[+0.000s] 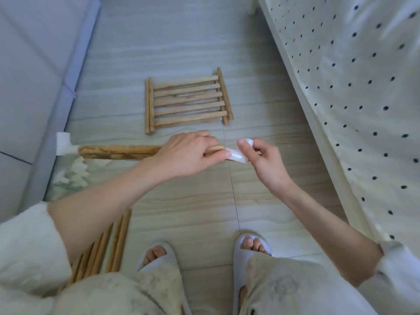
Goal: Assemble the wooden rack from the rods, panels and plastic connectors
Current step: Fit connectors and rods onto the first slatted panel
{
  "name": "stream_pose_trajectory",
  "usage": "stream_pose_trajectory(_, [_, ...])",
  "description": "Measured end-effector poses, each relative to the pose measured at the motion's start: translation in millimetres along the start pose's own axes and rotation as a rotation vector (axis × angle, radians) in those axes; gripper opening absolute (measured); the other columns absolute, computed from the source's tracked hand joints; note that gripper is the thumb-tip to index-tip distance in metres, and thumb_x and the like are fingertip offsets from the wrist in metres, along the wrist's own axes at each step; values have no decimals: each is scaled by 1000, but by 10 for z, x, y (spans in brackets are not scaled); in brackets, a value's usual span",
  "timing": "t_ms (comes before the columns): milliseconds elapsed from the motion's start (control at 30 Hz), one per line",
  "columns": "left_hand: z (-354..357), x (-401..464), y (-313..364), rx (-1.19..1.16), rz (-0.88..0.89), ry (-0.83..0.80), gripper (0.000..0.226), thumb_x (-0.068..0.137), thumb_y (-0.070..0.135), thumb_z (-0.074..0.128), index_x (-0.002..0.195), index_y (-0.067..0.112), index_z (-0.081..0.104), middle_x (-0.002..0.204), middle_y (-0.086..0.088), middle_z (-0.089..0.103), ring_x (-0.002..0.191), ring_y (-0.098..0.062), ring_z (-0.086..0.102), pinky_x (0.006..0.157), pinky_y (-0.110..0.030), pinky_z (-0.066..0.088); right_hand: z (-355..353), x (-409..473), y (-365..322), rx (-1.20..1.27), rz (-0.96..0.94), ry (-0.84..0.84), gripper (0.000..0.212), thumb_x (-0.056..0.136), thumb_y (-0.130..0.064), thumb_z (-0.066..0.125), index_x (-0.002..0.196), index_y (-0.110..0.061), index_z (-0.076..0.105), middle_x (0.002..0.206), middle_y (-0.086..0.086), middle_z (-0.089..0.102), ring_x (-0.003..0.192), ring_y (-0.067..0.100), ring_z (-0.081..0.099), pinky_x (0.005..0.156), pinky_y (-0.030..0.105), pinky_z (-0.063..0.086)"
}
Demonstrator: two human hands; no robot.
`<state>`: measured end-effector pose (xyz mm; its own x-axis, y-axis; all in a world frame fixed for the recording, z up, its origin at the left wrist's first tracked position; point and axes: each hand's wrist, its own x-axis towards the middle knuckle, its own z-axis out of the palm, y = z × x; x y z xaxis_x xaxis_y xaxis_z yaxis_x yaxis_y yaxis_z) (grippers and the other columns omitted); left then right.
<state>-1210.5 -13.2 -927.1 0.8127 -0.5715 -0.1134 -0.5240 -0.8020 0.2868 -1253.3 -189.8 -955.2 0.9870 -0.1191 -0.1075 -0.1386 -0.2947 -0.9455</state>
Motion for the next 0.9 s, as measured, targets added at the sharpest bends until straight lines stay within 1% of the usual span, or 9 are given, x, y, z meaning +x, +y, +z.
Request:
stream_pose_trajectory(67, [-10, -28, 66, -23, 0, 32, 50, 87, 64, 31, 88, 23, 60, 83, 8, 50, 75, -17, 50, 63, -30, 34, 45, -44, -65, -18, -4, 56, 37, 97, -29, 48, 68, -6, 42, 70, -1, 35, 56, 4, 32, 55, 13, 31])
stream_pose_trajectory(200, [1, -68, 194, -25, 9, 72, 47, 88, 63, 29, 80, 24, 52, 80, 9, 49, 72, -16, 48, 63, -29, 34, 99, -99, -111, -38, 21, 153, 49, 101, -32, 31, 89, 12, 48, 79, 6, 43, 73, 15, 39, 60, 13, 33])
stream_pose_trajectory(300, [-7, -48, 251, 25, 18, 14, 42, 91, 60, 31, 91, 24, 53, 85, 9, 44, 79, -18, 51, 72, -32, 39, 120, -105, -94, -17, 99, 194, 44, 100, -33, 33, 77, 0, 48, 72, 1, 47, 68, 12, 46, 58, 15, 35])
stream_pose_trajectory(367, [23, -19, 282, 101, 23, -18, 45, 93, 59, 30, 102, 22, 55, 89, 9, 40, 87, -19, 53, 83, -35, 35, 153, -119, -61, 31, 137, 207, 38, 100, -32, 34, 67, -14, 41, 65, -5, 44, 53, -1, 46, 53, 15, 35])
stream_pose_trajectory(433, [89, -11, 317, 160, 3, 21, 48, 93, 58, 28, 108, 20, 53, 92, 8, 40, 92, -19, 54, 87, -36, 29, 170, -122, -48, 54, 150, 214, 38, 99, -30, 35, 63, -18, 35, 61, -7, 39, 44, -2, 43, 54, 19, 34])
stream_pose_trajectory(667, [173, -20, 355, 180, -64, 112, 38, 93, 58, 26, 88, 22, 38, 93, 10, 44, 91, -14, 41, 79, -34, 19, 178, -61, -70, 24, 109, 226, 42, 99, -27, 36, 59, -17, 28, 53, -7, 35, 40, 2, 35, 46, 17, 31])
stream_pose_trajectory(733, [187, -25, 349, 192, -67, 133, 38, 93, 57, 27, 87, 22, 41, 93, 10, 46, 88, -12, 38, 79, -34, 18, 189, -41, -73, 23, 101, 230, 41, 98, -27, 35, 59, -16, 27, 54, -7, 35, 45, 4, 35, 52, 22, 35])
stream_pose_trajectory(833, [198, -22, 335, 204, -51, 172, 43, 94, 55, 29, 93, 18, 52, 97, 8, 55, 93, -15, 45, 80, -34, 18, 201, -13, -90, 24, 94, 230, 39, 98, -27, 34, 61, -16, 28, 57, -2, 36, 58, 15, 40, 65, 41, 44])
stream_pose_trajectory(900, [185, 0, 316, 199, -44, 163, 44, 94, 55, 30, 96, 18, 54, 99, 8, 56, 95, -15, 46, 80, -33, 17, 199, -4, -99, 29, 100, 236, 39, 98, -28, 34, 62, -16, 29, 60, 1, 38, 62, 18, 42, 70, 44, 47])
